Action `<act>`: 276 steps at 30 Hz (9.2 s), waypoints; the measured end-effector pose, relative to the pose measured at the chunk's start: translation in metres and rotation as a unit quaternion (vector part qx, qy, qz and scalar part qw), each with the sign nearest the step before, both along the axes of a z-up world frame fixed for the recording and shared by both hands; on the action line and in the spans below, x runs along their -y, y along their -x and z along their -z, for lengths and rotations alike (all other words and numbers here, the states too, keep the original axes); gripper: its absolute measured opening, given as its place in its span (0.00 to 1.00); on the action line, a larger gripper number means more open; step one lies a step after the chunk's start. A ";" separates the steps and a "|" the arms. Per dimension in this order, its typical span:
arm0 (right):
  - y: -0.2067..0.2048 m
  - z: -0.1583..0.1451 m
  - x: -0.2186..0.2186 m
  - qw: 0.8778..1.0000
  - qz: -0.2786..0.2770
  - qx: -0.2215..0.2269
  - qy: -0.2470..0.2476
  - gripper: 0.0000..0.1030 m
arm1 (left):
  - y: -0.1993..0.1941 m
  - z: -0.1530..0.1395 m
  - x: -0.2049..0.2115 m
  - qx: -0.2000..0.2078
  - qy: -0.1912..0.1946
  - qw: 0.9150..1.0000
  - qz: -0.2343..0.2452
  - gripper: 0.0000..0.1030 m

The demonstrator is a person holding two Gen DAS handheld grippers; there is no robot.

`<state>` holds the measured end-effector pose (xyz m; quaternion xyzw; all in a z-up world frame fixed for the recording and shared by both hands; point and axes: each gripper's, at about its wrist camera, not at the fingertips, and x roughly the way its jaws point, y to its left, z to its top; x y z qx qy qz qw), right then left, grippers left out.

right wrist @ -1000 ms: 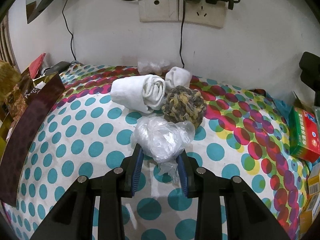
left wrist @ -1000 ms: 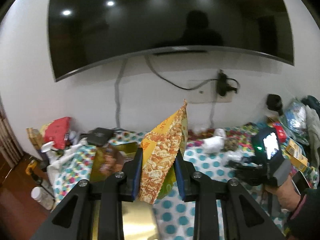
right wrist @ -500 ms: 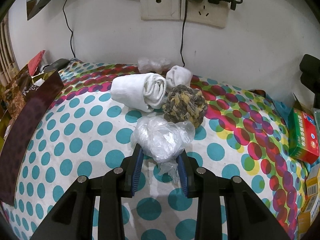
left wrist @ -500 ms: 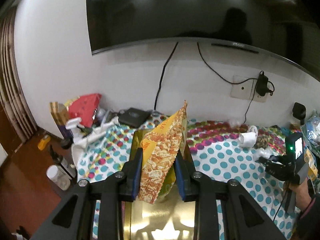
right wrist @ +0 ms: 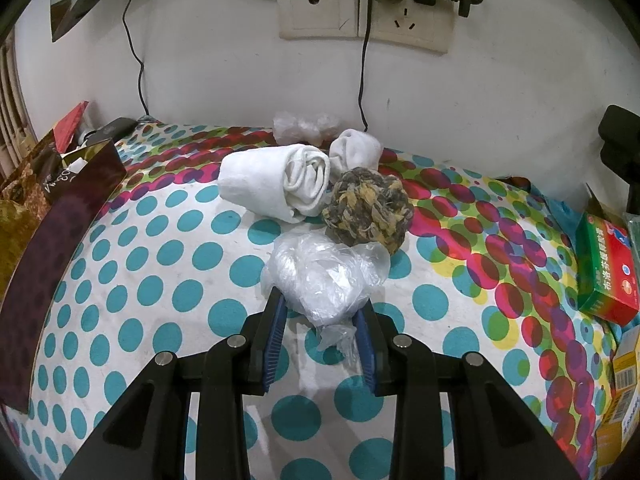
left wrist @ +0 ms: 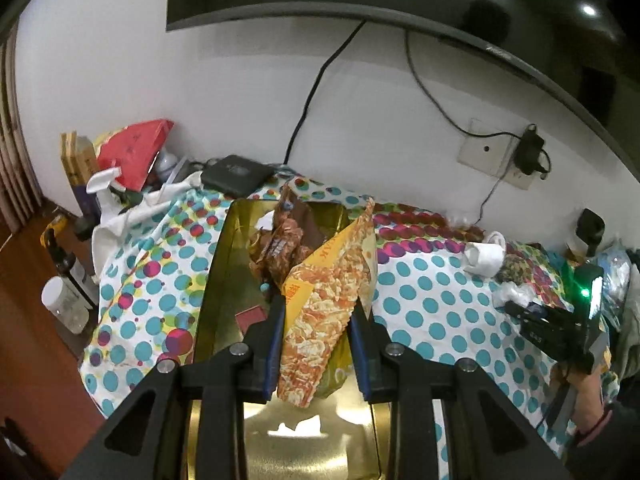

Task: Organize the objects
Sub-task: 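Carry the yellow chip bag onto the gold tray and open the left gripper, then carry the clear plastic bag to the gold tray and release it with the right gripper, then grasp the yarn ball with the right gripper while the left grasps the white rolled sock, then lift the white rolled sock with the left gripper and carry it toward the gold tray, then lower the white rolled sock onto the gold tray and open the left gripper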

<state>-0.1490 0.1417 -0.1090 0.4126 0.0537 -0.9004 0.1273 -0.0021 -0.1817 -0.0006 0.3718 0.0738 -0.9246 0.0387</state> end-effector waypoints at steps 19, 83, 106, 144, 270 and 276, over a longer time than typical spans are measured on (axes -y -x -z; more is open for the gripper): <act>0.000 0.001 0.001 1.000 0.001 0.000 0.001 0.30 | 0.034 0.021 0.022 0.003 0.039 0.999 -0.037 0.32; -0.120 -0.092 0.152 0.980 -0.187 -0.056 0.049 0.29 | -0.158 0.014 0.040 -0.020 0.030 0.995 -0.098 0.52; -0.147 -0.024 0.279 0.956 -0.284 0.067 -0.007 0.46 | -0.173 0.019 0.079 0.003 0.006 0.990 -0.141 0.52; 0.071 0.011 -0.014 0.999 0.044 0.004 0.012 0.47 | 0.029 0.047 -0.140 0.013 0.017 0.994 0.109 0.52; 0.003 0.008 -0.050 0.998 0.058 -0.004 -0.014 0.43 | 0.048 0.041 -0.185 -0.016 0.048 0.989 0.137 0.32; 0.003 0.009 -0.051 0.998 0.062 -0.001 -0.015 0.43 | 0.022 0.017 -0.158 -0.021 0.053 0.992 0.114 0.32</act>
